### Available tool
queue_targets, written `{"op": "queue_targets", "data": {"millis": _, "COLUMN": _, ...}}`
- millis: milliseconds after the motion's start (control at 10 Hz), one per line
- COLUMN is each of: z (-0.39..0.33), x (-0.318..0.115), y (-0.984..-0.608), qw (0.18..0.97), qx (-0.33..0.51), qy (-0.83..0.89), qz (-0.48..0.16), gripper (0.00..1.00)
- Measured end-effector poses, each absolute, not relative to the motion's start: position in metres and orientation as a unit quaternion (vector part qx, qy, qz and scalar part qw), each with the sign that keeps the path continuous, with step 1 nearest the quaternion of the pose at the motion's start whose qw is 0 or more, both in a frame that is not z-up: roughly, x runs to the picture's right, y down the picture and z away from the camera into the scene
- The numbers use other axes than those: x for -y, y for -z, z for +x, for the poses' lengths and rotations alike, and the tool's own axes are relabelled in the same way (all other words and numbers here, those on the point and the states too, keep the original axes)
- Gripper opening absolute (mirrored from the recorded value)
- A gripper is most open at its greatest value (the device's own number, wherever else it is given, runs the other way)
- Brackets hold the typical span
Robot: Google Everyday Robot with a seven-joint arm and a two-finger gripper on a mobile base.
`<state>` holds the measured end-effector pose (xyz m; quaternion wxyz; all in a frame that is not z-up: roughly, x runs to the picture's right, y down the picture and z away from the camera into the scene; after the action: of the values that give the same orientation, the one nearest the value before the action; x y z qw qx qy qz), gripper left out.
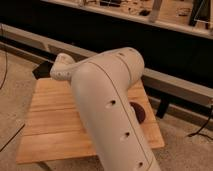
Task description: Place the pepper in the ceramic cup
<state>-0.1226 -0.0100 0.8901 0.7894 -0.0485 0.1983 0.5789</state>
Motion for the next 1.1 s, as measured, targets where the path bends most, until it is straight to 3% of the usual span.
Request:
{"op": "queue_targets", "data": {"millis": 400, "z": -0.13, "x": 0.013, "y": -0.888, "qw": 0.793, "qx": -0.192, "qy": -0.576, "qz": -0.05, "gripper": 0.0}}
{"op": "queue_targets", "data": {"millis": 1100, "z": -0.182, "x": 0.041, "y": -0.836, "qw": 0.822, "qx": -0.138, "qy": -0.551, "qz": -0.046, "gripper": 0.0}}
